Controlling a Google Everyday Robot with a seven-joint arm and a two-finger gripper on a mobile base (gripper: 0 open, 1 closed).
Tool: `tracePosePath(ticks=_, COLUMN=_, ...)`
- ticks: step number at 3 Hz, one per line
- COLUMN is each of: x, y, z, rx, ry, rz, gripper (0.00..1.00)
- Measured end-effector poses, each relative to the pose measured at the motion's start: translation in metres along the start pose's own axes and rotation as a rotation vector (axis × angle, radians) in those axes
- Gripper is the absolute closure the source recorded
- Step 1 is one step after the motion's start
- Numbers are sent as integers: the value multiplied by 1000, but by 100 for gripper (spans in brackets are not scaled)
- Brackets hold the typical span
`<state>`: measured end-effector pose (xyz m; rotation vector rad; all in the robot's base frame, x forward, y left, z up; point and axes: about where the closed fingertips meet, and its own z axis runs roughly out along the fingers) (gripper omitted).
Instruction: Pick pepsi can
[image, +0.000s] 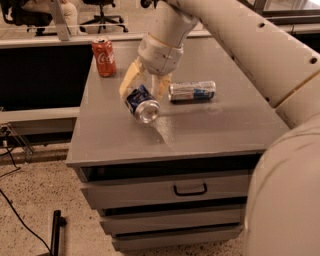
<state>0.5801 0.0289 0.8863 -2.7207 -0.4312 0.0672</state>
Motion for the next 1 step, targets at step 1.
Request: tracePosePath(ticks=1, x=28, y=-23, z=-31, rx=166, ry=29, rz=121, gripper=100)
